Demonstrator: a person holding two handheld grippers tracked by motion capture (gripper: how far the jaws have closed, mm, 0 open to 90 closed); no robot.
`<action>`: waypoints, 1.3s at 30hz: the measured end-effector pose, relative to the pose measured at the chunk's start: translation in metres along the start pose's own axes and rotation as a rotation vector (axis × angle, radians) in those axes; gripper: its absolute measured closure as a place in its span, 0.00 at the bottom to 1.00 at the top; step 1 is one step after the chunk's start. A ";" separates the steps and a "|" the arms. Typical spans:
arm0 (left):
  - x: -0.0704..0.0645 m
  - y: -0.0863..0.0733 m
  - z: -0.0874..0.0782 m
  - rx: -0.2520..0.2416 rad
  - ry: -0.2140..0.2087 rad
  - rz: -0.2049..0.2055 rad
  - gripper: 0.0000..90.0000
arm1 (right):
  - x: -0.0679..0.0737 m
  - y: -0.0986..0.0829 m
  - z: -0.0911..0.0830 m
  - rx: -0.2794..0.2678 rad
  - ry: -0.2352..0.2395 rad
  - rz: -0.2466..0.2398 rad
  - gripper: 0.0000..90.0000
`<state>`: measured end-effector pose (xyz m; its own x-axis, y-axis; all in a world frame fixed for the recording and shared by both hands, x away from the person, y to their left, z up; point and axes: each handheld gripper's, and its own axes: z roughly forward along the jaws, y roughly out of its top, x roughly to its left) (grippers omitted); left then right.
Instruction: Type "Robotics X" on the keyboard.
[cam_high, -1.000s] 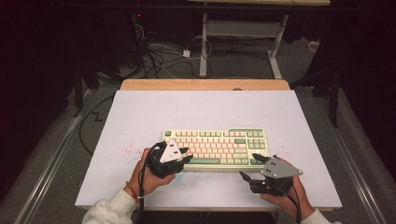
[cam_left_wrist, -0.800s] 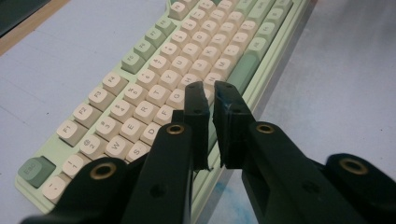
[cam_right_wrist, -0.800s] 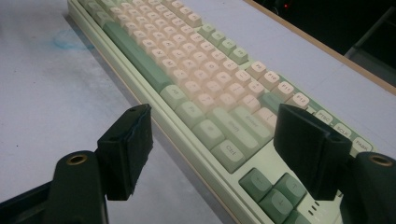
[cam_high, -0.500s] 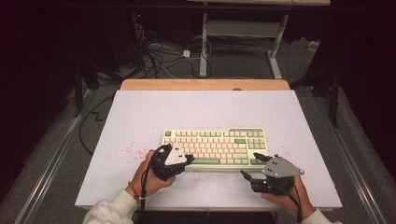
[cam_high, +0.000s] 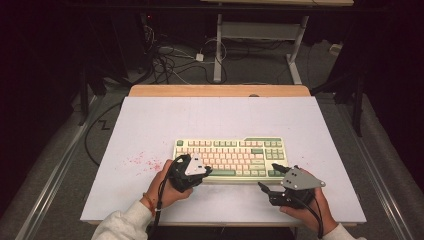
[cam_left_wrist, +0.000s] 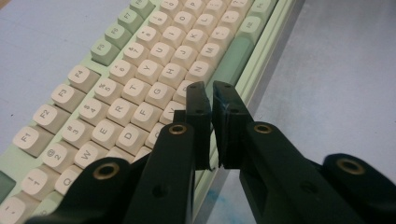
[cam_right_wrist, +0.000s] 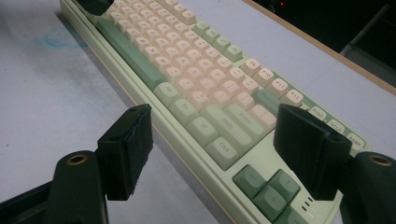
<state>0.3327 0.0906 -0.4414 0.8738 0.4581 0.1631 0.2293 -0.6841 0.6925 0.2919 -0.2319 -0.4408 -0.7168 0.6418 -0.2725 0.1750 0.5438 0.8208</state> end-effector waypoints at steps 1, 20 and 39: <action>0.000 0.000 0.001 0.006 0.000 0.004 0.92 | 0.000 0.000 0.000 0.001 0.000 -0.001 0.32; 0.007 0.001 0.008 0.023 0.011 -0.013 0.94 | 0.000 -0.001 0.000 0.003 -0.002 -0.002 0.32; 0.020 -0.006 -0.014 -0.060 0.098 -0.063 0.57 | -0.008 -0.001 -0.005 0.003 -0.029 0.017 0.39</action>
<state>0.3430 0.1123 -0.4321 0.8120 0.5539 0.1838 0.2534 -0.6183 0.7439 0.2941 -0.2397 -0.4370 -0.6941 0.6662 -0.2728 0.1892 0.5344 0.8238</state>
